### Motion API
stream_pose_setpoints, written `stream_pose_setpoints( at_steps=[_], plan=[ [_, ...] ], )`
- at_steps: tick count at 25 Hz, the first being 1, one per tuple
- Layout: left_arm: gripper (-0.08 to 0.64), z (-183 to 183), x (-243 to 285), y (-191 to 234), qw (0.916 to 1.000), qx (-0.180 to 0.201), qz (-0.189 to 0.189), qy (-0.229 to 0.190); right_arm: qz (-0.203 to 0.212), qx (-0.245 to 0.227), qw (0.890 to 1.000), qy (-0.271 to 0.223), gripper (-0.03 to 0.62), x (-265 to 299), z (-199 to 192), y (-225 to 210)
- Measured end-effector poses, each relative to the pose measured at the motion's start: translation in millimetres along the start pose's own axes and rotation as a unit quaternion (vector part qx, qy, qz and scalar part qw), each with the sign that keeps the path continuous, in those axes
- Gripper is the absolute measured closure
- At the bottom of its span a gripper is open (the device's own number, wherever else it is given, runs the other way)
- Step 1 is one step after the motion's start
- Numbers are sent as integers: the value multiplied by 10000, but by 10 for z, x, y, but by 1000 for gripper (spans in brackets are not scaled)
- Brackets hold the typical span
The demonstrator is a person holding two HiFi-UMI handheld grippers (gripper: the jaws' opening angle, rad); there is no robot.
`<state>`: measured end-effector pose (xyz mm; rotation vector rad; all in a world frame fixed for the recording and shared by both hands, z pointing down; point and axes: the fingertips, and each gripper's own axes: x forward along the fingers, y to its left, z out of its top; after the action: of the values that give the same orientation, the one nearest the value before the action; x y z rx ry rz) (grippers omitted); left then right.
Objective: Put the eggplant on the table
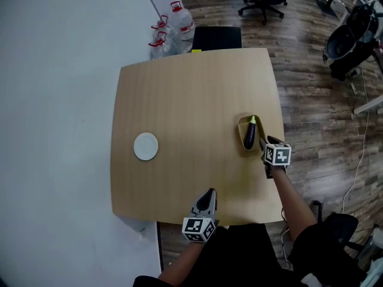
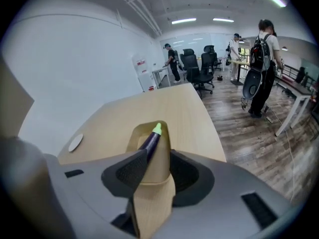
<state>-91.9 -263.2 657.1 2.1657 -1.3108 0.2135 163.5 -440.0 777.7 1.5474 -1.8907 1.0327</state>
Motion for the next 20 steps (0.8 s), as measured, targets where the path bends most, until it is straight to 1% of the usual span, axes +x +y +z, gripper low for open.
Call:
stream_pose_setpoints(
  at_steps=[3, 6, 8, 11, 13, 14, 15, 17, 20],
  plan=[
    [537, -18, -174, -82, 9999, 22, -96, -113, 146, -75, 9995, -284, 393, -343, -11, 166],
    [537, -61, -423, -123, 9997, 61, -118, -209, 322, -265, 9978, -515, 399, -740, -66, 431],
    [537, -95, -623, -130, 9995, 36, -94, -285, 475, -405, 9961, -618, 426, -1002, -159, 648],
    [537, -133, -887, -174, 9990, -27, -88, -435, 665, -511, 9936, -758, 433, -1397, -340, 938],
    [537, -156, -1061, -221, 9985, 15, -109, -529, 747, -503, 9924, -843, 447, -1661, -502, 1117],
    [537, -163, -1157, -255, 9982, 60, -127, -578, 780, -480, 9922, -851, 458, -1792, -607, 1205],
    [537, -163, -1256, -300, 9978, 102, -149, -634, 814, -460, 9921, -841, 496, -1922, -719, 1289],
    [537, -147, -1439, -397, 9969, 130, -193, -753, 890, -443, 9911, -882, 523, -2186, -911, 1443],
    [537, -135, -1683, -488, 9961, 84, -208, -853, 1058, -466, 9859, -1209, 531, -2603, -1117, 1697]
  ],
)
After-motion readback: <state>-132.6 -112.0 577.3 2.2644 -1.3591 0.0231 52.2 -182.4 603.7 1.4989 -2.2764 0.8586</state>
